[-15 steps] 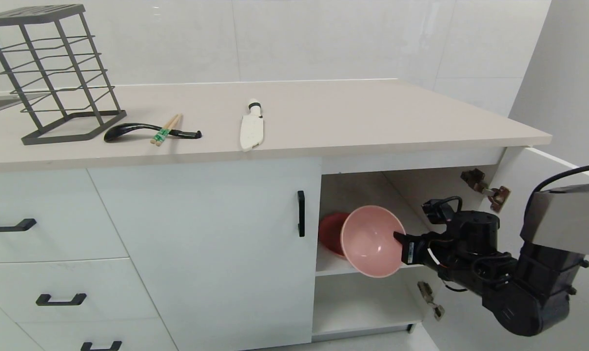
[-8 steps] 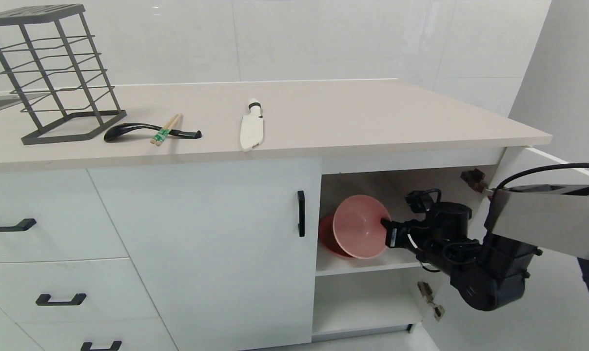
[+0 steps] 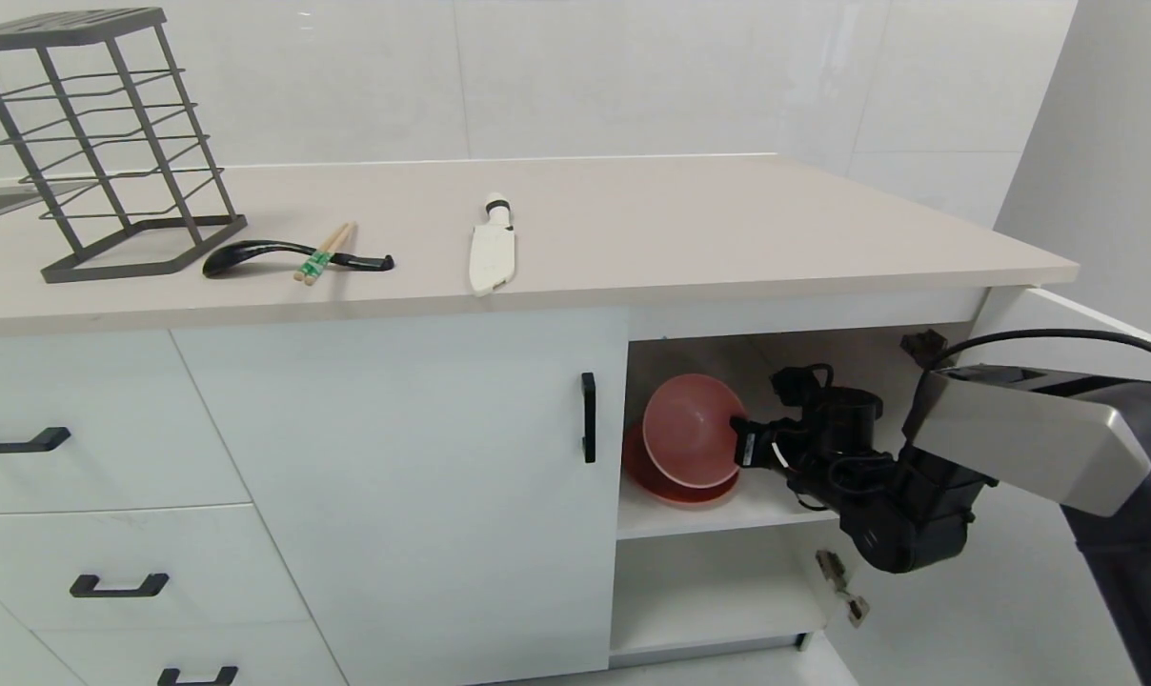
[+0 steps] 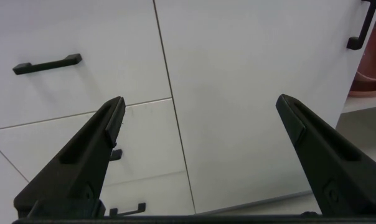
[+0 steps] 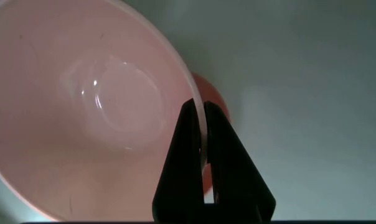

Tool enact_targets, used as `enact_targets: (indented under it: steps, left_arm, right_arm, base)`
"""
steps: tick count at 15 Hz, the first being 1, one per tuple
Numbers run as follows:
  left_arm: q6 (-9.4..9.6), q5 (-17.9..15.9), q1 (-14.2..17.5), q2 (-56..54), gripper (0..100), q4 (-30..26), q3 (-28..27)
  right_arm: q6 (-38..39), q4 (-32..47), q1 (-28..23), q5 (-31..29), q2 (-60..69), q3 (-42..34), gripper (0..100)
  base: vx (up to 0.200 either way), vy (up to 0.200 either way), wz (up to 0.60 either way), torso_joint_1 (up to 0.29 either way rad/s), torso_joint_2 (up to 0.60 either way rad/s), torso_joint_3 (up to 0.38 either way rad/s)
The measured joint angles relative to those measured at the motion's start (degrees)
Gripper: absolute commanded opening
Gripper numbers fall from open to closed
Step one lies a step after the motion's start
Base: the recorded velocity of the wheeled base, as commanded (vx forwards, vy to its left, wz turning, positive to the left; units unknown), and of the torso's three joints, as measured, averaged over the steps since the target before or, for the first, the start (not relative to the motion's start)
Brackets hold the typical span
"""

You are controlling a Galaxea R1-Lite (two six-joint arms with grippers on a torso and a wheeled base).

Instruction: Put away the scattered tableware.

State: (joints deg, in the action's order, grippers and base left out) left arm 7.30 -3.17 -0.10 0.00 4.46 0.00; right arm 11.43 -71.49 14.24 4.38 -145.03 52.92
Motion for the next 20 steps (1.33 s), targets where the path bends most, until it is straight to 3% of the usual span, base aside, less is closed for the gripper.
enact_targets:
  steps: [9,10,20]
  left_arm:
    - [0.00,0.0,0.0,0.0,100,-0.1,0.0]
    - [-0.02,0.0,0.0,0.0,100,-0.1,0.0]
    - [-0.09,0.0,0.0,0.0,100,-0.1,0.0]
  right_arm:
    - [0.0,1.0,0.2,0.0,-2.5,2.1,0]
    - [0.1,1.0,0.2,0.0,-2.5,2.1,100]
    - [0.2,-2.2,0.3,-0.2,-2.9,1.8,100]
  base:
    - [0.000,0.000,0.00,0.000,0.00,0.000]
    - [0.000,0.000,0.00,0.000,0.00,0.000]
    - [0.000,0.000,0.00,0.000,0.00,0.000]
